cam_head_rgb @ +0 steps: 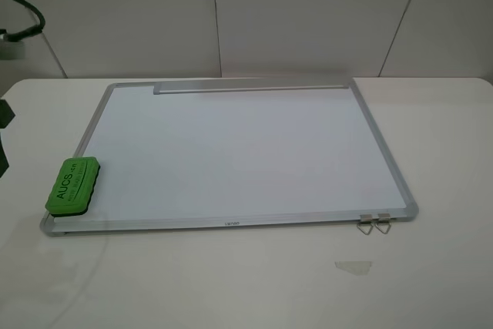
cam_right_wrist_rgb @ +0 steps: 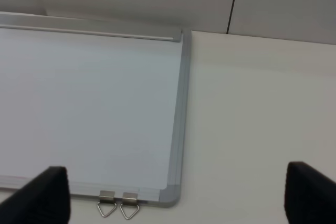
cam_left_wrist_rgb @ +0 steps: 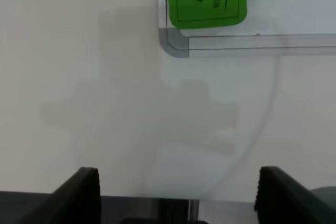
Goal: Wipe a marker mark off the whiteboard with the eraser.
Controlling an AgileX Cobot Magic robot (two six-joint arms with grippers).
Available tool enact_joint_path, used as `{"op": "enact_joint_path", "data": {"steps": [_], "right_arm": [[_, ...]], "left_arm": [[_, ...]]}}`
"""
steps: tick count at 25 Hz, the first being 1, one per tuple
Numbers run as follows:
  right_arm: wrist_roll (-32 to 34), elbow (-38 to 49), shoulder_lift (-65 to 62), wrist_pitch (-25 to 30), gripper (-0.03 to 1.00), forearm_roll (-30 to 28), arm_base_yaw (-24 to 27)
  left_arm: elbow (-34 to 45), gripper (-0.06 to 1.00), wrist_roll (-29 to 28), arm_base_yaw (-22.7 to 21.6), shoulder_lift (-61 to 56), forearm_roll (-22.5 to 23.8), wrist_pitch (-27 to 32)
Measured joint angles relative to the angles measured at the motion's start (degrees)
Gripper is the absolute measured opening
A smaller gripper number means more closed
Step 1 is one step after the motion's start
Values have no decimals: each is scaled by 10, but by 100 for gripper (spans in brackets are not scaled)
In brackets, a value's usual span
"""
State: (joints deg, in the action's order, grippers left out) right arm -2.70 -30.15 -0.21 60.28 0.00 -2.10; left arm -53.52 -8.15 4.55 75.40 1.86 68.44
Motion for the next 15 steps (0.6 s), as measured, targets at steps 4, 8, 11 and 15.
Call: {"op": "enact_joint_path", "data": {"steps": [4,8,11,15], "right_arm": [[0,0,0,0,82,0,0],[0,0,0,0,82,0,0],[0,0,0,0,82,0,0],[0,0,0,0,82,0,0]], "left_arm": [[73,63,0,0,-98,1,0],[130,63,2,0,-196,3,1],[157,63,11,0,-273,3,1],[186,63,23,0,-369,3,-6]]}}
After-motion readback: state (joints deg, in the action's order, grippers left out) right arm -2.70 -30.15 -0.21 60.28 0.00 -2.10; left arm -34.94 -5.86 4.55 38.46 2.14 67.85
